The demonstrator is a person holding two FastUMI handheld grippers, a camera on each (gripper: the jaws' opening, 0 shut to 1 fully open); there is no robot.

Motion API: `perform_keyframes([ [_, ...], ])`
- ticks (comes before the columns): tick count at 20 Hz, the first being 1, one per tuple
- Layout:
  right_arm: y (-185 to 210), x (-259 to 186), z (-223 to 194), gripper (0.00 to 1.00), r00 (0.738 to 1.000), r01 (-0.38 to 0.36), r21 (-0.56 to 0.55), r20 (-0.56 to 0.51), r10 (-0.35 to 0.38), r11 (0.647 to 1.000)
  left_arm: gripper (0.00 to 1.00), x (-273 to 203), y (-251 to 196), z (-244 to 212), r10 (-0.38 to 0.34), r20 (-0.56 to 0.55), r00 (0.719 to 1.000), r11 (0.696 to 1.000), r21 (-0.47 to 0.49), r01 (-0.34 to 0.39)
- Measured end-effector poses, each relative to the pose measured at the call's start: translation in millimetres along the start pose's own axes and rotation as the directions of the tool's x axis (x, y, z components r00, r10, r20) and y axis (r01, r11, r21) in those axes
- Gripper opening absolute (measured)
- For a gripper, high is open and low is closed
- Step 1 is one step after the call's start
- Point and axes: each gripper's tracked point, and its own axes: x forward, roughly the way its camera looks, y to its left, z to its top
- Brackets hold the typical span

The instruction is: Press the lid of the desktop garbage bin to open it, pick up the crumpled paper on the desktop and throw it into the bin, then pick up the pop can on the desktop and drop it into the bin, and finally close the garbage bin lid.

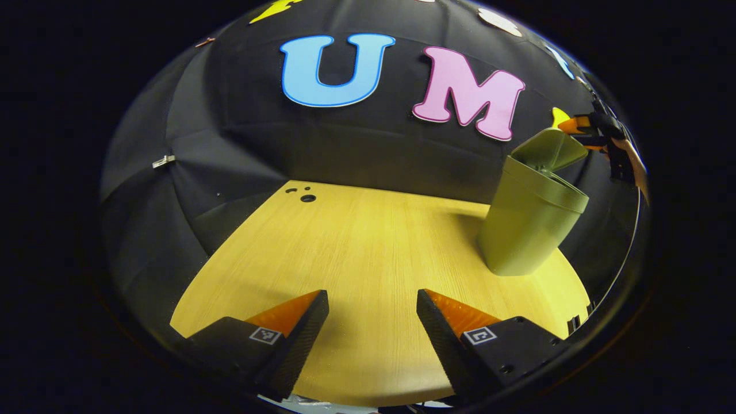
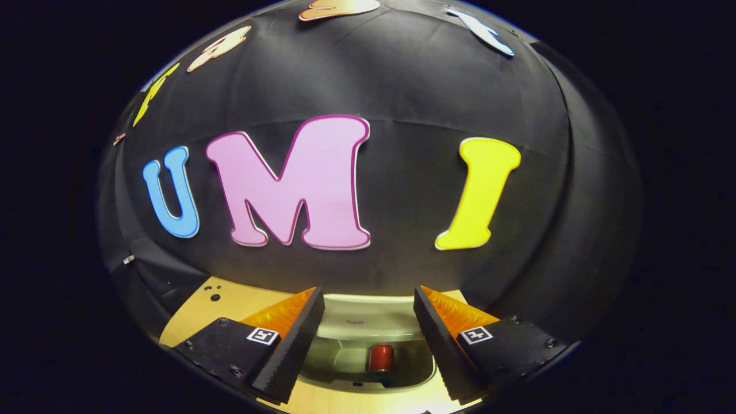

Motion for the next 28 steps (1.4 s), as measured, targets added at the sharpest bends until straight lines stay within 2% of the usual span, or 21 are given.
perform_keyframes([
  [7,-5,-6,-73,0.98,0.996,0.047,0.031,-0.081,-0.045,0.998,0.99,3,-8,-7,-0.055,-0.031,0.998,0.996,0.067,0.057],
  [11,1,-6,-97,0.99,0.993,0.062,0.033,-0.1,-0.059,0.998,0.99,1,-13,-7,-0.075,-0.03,0.997,0.993,0.087,0.077],
  [19,2,-7,-103,1.0,0.995,0.07,0.044,-0.074,-0.067,0.997,0.99,-4,-21,-15,-0.102,-0.034,0.994,0.99,0.095,0.105],
  [21,4,-9,-108,1.0,0.995,0.068,0.012,-0.068,-0.067,0.998,0.99,-5,-25,-16,-0.111,-0.032,0.993,0.989,0.092,0.114],
  [28,3,-15,-101,1.0,0.997,0.07,0.039,-0.045,-0.068,0.997,0.99,-19,-32,18,-0.121,0.072,0.99,0.988,0.108,0.113],
])
